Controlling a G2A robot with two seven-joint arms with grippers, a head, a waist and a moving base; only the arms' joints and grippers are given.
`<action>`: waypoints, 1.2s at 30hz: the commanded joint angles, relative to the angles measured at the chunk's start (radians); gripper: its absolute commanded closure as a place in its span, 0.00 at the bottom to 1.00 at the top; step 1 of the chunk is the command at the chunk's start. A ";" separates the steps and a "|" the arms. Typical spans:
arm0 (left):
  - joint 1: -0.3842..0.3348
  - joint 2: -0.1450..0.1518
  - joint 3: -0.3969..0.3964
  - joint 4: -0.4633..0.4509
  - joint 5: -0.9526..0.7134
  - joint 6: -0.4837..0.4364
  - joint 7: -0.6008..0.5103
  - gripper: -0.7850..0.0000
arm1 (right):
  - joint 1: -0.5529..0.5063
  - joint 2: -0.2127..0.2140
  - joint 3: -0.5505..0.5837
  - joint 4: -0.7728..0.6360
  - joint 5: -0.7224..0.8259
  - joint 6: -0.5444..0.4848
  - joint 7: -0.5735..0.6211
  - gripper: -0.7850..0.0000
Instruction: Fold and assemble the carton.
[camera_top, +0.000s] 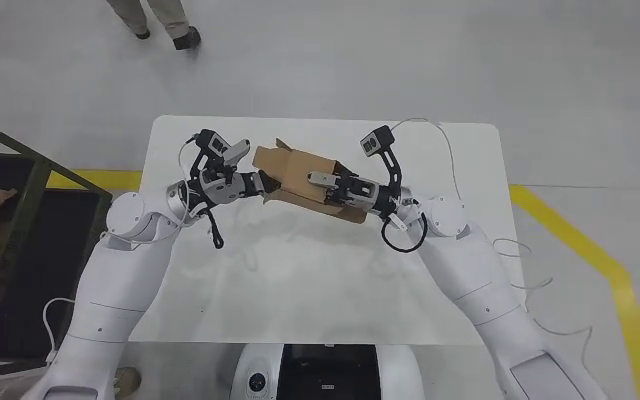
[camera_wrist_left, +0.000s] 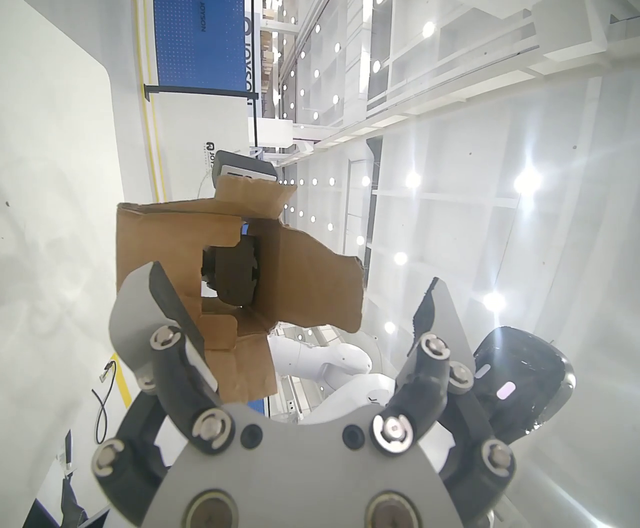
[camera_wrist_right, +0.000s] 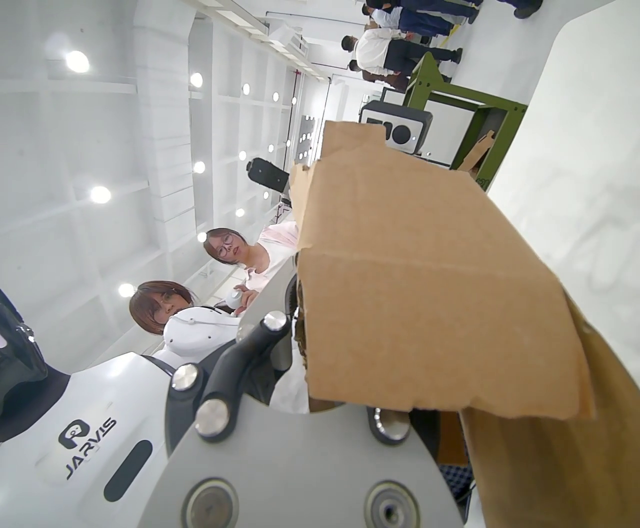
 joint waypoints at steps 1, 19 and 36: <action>-0.001 -0.001 0.002 0.000 0.005 -0.001 0.000 0.00 | 0.000 0.000 0.000 0.001 -0.001 0.002 0.001 1.00; -0.015 -0.005 0.016 0.001 0.016 0.024 -0.023 0.00 | -0.010 -0.001 0.008 0.004 0.005 0.007 0.011 1.00; 0.049 0.001 -0.046 -0.048 0.030 0.019 0.011 0.00 | -0.039 0.008 0.060 -0.008 -0.064 0.020 -0.119 1.00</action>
